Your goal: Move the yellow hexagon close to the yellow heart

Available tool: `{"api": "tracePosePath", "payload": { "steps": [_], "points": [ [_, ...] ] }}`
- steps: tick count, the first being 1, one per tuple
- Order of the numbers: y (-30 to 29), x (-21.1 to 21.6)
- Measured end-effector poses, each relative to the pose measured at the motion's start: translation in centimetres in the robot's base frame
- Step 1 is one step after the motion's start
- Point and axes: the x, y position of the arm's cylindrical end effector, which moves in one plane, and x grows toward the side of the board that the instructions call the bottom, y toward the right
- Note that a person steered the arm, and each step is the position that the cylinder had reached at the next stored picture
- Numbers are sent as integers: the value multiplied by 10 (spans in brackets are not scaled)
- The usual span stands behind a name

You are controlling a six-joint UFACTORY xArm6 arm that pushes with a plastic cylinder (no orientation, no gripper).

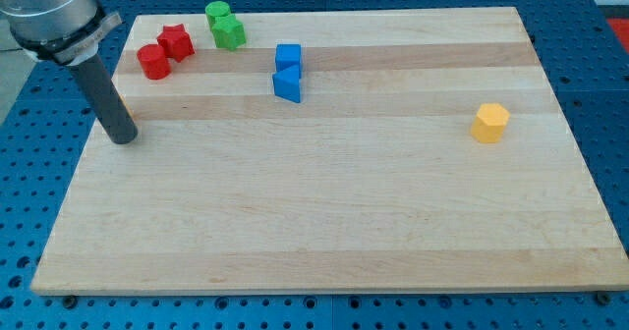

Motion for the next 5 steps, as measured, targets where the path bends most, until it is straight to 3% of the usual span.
{"api": "tracePosePath", "payload": {
  "steps": [1, 2, 3, 5],
  "points": [
    [7, 31],
    [109, 93],
    [261, 106],
    [570, 27]
  ]
}}
